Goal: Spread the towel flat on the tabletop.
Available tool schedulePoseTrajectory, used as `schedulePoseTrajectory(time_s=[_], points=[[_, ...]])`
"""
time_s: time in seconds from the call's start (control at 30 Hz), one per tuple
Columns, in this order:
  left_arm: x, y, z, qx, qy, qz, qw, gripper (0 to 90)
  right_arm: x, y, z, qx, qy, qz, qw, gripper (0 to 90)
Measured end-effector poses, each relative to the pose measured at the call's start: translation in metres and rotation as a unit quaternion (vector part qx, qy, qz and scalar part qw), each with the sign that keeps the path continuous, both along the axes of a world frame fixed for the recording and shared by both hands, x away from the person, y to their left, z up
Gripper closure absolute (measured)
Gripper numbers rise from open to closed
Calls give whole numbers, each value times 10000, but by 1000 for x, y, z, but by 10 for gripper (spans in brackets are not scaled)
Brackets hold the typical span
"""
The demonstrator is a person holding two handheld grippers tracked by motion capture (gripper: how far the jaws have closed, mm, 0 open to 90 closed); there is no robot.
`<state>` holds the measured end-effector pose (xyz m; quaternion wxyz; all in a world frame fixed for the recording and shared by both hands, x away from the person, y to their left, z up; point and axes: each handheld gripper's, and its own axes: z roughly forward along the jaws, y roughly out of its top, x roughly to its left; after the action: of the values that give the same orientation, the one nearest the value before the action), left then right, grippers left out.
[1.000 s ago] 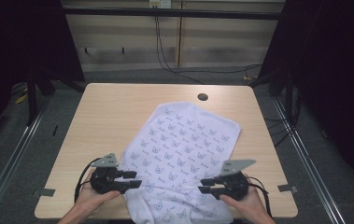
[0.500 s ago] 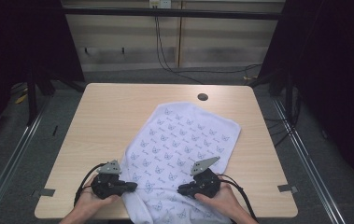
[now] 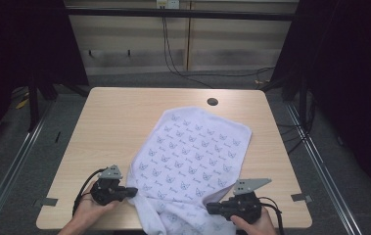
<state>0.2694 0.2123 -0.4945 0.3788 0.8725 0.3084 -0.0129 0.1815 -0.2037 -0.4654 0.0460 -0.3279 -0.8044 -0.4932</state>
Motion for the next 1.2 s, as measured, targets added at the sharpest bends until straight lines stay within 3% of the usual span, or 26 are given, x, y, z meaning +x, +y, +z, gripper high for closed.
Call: schedulePoseTrajectory(time_s=[0.1,0.17,0.23,0.33,0.4,0.5,0.57,0.6,0.73,0.8,0.87,0.97,1.07,1.13,1.2], points=[[1,0,0,0,10,25,10000,894,-6,-17,3,21,-82,-241,9997,900],[1,-2,2,-197,-29,75,9998,821,-3,-23,1,27,-14,-365,9993,899],[-2,-6,7,-456,-45,-50,9989,764,7,-17,-4,-204,-6,-344,9992,804],[-6,-17,12,-639,-18,-255,9976,741,26,-1,-14,-371,69,-116,9992,752],[-9,-27,11,-538,-23,-394,9978,705,37,14,-19,-622,71,8,9980,718],[-8,-36,6,-341,-19,-443,9984,611,47,29,-27,-698,198,201,9972,695],[-8,-38,4,-223,-22,-440,9988,590,47,36,-30,-934,193,238,9952,848],[-9,-37,4,-237,-8,-485,9985,614,45,35,-29,-961,154,175,9951,883],[-16,-26,7,-260,-47,-537,9982,841,31,12,-9,-599,-208,-320,9975,889],[-17,-19,7,-326,-13,-473,9983,868,21,-9,1,-429,-337,-634,9965,890],[-18,-12,11,-470,-106,-411,9980,898,12,-26,6,-379,-456,-916,9940,890],[-19,-6,15,-530,-83,-365,9979,900,-4,-58,11,-284,-485,-1362,9891,890],[-19,-6,9,-402,4,-320,9987,900,-19,-81,11,-268,-444,-1620,9854,890],[-19,-10,10,-517,48,-296,9982,885,-25,-91,8,-303,-295,-1669,9851,885],[-21,-20,14,-646,3,-317,9974,723,-31,-96,2,-407,-219,-1660,9850,809]])
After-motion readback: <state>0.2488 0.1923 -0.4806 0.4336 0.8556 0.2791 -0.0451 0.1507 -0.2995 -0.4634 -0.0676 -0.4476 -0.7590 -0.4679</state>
